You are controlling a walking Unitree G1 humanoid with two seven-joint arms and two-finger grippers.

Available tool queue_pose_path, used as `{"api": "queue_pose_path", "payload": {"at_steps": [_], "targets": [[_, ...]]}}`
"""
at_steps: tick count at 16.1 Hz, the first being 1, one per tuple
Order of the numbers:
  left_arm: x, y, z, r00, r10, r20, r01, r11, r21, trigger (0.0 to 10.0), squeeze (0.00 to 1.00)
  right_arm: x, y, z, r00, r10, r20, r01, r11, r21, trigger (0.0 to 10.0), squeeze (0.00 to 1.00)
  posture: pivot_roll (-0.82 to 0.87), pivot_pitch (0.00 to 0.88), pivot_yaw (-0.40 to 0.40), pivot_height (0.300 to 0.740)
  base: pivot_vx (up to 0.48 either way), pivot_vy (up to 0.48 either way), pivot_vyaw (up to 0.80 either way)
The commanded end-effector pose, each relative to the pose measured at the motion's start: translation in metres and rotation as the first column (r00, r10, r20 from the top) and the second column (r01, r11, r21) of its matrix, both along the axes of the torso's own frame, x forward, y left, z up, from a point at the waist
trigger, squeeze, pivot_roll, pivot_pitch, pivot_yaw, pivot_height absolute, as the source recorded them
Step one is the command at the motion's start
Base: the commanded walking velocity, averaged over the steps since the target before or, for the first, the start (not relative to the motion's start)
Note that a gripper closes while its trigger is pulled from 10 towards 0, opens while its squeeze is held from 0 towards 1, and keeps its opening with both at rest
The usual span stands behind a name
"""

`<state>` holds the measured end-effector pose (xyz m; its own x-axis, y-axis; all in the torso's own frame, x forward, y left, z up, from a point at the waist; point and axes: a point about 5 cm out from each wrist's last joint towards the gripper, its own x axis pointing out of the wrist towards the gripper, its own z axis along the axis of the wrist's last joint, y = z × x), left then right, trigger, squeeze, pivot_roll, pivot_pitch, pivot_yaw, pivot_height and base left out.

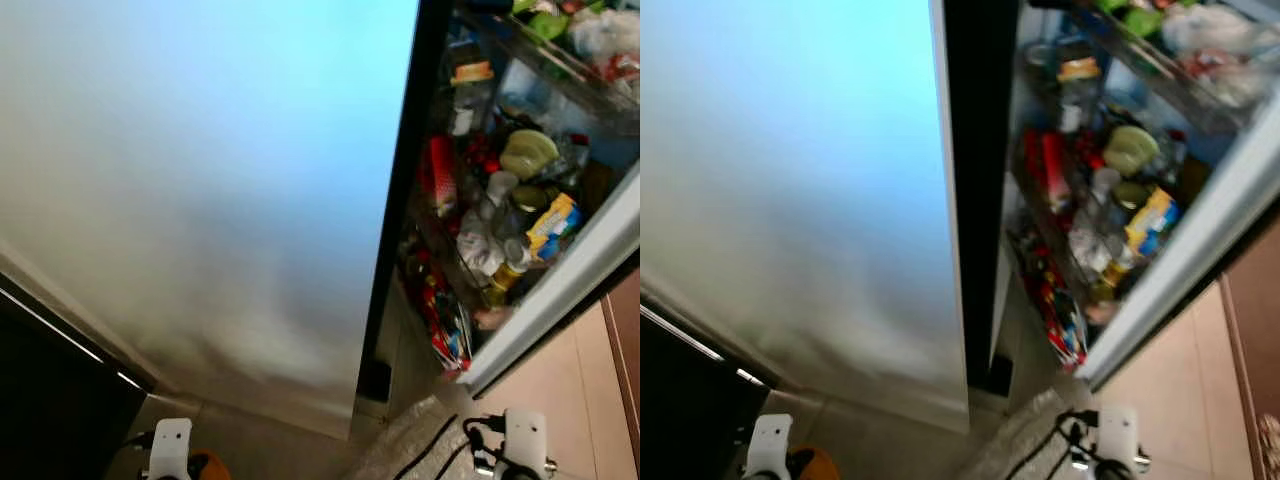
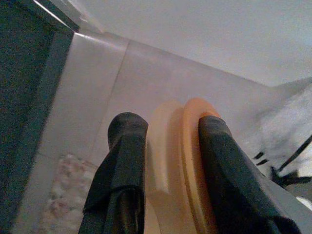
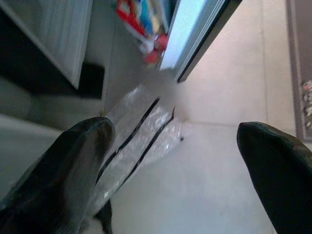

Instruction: Restocking fridge

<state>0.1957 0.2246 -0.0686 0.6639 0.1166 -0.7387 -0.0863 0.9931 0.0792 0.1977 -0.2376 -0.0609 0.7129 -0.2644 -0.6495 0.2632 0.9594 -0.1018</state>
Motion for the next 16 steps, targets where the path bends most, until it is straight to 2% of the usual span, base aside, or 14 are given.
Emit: {"api": "queue_pose_path", "payload": {"at_steps": [1, 5, 16], "targets": [[-0.0202, -0.0083, -0.013, 0.996, -0.007, -0.088, 0.003, 0.999, -0.045, 10.0, 0.0, -0.0032, 0.0047, -0.0032, 1.0, -0.003, -0.01, 0.004, 1.0, 0.019, 10.0, 0.0, 0.03, 0.121, 0.023, 0.74, 0.0, -0.289, 0.0], [-0.0198, -0.0094, -0.013, 0.996, -0.011, -0.085, 0.007, 0.999, -0.046, 10.0, 0.0, -0.0014, 0.0091, -0.0033, 1.0, 0.009, -0.006, -0.009, 1.0, 0.022, 10.0, 0.0, 0.04, 0.112, 0.021, 0.74, 0.0, -0.289, 0.0], [-0.0183, -0.0103, -0.0124, 0.997, -0.011, -0.08, 0.007, 0.999, -0.047, 10.0, 0.0, -0.0041, 0.0088, -0.0044, 1.0, 0.005, -0.005, -0.004, 1.0, 0.024, 10.0, 0.0, 0.03, 0.131, 0.022, 0.74, 0.0, -0.261, 0.0]]}}
